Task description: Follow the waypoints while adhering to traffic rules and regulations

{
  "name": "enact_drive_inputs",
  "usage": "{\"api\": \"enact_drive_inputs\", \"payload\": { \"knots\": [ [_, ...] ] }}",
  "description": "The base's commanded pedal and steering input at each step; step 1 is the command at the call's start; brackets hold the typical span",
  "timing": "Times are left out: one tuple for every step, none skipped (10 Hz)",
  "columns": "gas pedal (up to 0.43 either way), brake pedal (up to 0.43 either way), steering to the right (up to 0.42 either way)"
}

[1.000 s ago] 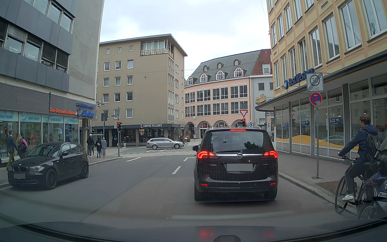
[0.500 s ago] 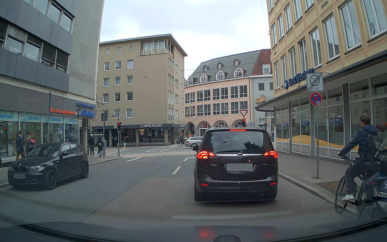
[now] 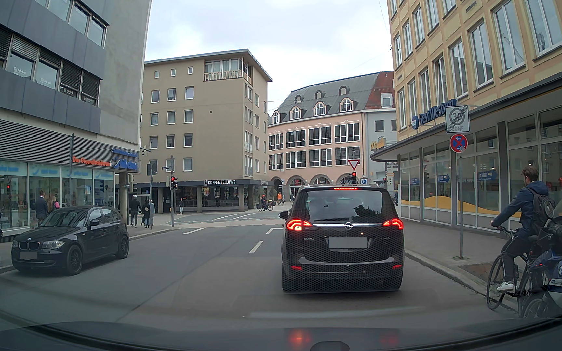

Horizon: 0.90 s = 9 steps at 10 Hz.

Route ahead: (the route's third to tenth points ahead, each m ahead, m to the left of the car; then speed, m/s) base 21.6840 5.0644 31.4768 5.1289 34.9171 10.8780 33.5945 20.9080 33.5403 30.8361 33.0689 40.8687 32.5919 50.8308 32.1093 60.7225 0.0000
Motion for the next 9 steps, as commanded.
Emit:
{"api": "enact_drive_inputs", "payload": {
  "knots": [
    [0.000,0.238,-0.091],
    [0.000,0.238,-0.091],
    [0.000,0.238,-0.091],
    [0.000,0.232,-0.091],
    [0.000,0.232,-0.091],
    [0.000,0.238,-0.091],
    [0.000,0.232,-0.093],
    [0.000,0.238,-0.093],
    [0.000,0.238,-0.092]
  ]
}}
